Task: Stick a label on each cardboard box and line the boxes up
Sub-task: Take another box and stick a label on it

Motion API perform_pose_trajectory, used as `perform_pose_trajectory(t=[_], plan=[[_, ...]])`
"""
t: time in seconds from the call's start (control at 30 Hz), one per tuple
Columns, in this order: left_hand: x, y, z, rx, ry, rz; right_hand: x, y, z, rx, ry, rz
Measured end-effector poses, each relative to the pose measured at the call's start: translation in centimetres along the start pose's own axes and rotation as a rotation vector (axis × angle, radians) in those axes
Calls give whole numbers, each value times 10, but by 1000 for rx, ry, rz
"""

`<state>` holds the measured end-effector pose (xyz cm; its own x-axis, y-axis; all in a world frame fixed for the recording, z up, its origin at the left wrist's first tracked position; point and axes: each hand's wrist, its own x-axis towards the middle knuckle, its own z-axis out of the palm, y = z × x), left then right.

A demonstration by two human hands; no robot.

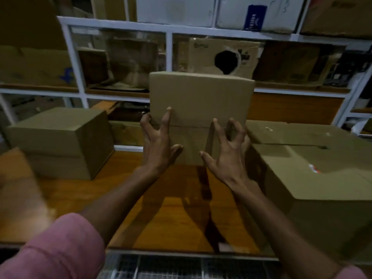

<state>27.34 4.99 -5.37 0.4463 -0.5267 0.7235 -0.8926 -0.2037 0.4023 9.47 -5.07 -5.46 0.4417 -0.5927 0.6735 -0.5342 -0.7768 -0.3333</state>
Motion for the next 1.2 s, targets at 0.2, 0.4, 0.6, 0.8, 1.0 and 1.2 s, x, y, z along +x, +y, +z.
perform_pose_trajectory(t=[0.2, 0.4, 0.6, 0.8, 1.0, 1.2], plan=[[-83, -97, -41, 77, -143, -89, -81, -69, 82, 87, -124, 56], [-140, -154, -52, 63, -223, -184, -128, -100, 128, 123, -258, 72], [-154, -179, -58, 28, -228, -203, -147, -111, 140, 113, -271, 56], [-152, -186, -67, 52, -221, -165, -155, -102, 141, 109, -287, 38], [-132, -179, -69, 149, -70, -66, -148, -104, 133, 25, -357, 83], [-95, -163, -82, 287, -110, 44, -121, -110, 107, -160, -218, -27]])
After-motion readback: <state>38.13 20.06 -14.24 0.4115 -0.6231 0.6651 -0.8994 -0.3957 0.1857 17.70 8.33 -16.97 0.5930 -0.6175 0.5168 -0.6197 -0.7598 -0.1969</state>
